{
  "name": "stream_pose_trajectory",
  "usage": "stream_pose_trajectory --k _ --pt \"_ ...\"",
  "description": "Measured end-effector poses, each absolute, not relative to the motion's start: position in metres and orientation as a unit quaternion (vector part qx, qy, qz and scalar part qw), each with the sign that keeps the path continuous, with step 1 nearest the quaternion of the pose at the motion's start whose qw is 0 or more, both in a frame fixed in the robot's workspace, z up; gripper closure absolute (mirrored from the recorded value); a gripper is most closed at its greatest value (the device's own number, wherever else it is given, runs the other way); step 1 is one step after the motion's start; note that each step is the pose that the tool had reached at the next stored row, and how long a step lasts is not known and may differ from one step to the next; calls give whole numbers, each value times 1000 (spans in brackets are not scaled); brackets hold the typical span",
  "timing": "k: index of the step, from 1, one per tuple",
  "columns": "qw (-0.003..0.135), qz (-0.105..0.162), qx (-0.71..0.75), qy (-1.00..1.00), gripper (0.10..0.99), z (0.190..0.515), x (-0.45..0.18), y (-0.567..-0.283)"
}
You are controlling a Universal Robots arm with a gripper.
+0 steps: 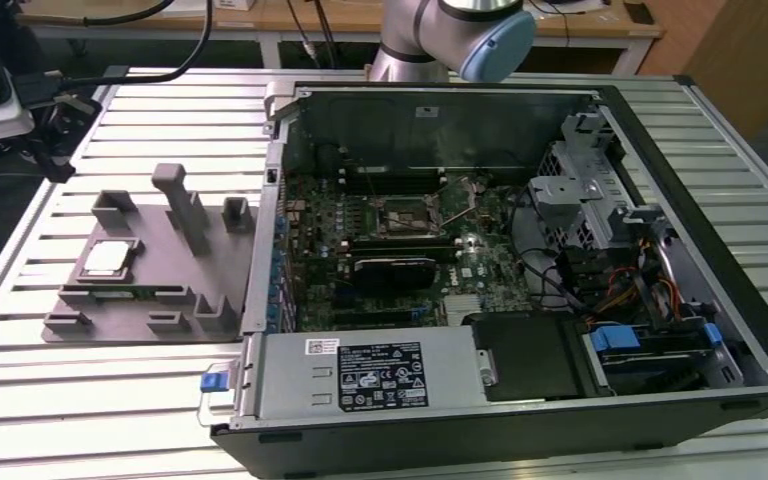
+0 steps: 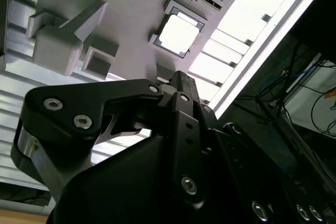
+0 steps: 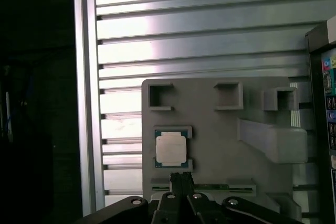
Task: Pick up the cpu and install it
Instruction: 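Pick up the cpu and move it towards the insertion slot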
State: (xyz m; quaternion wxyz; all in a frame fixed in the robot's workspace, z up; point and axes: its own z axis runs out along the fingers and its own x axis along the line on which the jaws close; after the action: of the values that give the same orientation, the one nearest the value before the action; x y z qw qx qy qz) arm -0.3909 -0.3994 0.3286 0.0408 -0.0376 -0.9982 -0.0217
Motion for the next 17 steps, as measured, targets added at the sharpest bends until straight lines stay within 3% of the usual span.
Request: stream_pose_trajectory --k 17 --pt "0 -23 -37 -999 980 314 -392 -402"
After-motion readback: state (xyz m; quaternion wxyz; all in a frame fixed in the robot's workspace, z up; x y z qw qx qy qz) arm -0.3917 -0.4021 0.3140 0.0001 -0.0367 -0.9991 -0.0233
